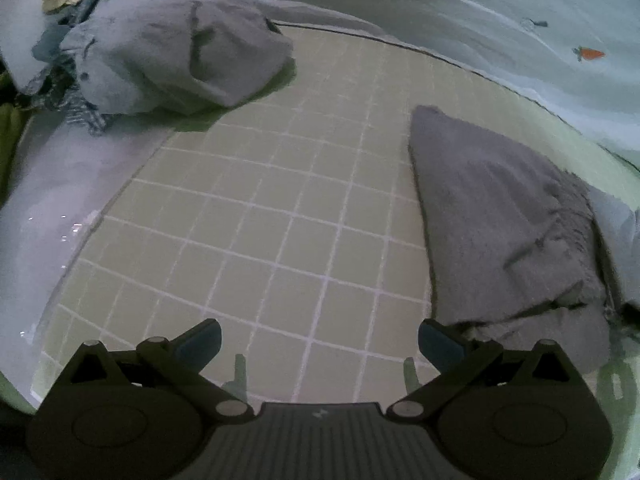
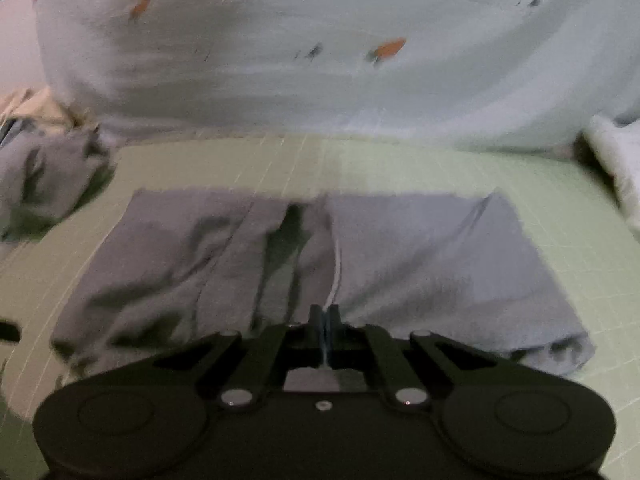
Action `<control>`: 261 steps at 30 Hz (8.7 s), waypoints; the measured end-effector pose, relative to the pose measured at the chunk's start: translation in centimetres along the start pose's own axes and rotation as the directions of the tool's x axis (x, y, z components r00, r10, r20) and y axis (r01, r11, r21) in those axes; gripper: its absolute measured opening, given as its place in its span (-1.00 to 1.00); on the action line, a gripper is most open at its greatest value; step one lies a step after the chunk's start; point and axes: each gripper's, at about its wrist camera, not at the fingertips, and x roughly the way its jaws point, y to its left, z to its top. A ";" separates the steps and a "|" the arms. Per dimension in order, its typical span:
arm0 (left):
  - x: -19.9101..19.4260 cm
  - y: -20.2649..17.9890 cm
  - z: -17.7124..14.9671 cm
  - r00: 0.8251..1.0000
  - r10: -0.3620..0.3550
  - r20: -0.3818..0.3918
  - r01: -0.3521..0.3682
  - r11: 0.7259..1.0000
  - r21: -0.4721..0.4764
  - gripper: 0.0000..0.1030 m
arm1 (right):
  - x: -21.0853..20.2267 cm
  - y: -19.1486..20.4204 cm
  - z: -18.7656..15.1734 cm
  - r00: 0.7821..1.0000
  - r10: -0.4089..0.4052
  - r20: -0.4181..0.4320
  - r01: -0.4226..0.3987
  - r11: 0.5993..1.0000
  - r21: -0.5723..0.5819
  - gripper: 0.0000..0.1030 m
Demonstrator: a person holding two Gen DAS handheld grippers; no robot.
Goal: Fold clothes
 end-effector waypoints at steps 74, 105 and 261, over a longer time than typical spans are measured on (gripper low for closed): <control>1.9 -39.8 0.7 0.950 -0.309 0.032 0.306 0.949 0.080 0.69 | -3.6 -38.0 -4.0 0.924 -0.344 -0.167 0.371 0.913 0.172 1.00; 6.0 -26.0 3.7 1.000 -0.016 -0.008 0.015 0.999 -0.035 0.91 | 7.3 -20.4 4.3 0.942 0.284 -0.178 -0.278 0.959 0.056 -0.84; -6.3 -76.0 -7.2 0.828 -0.533 0.175 0.322 0.707 0.629 1.00 | -16.5 -64.6 -1.8 0.924 -0.378 0.050 0.320 0.839 0.440 1.00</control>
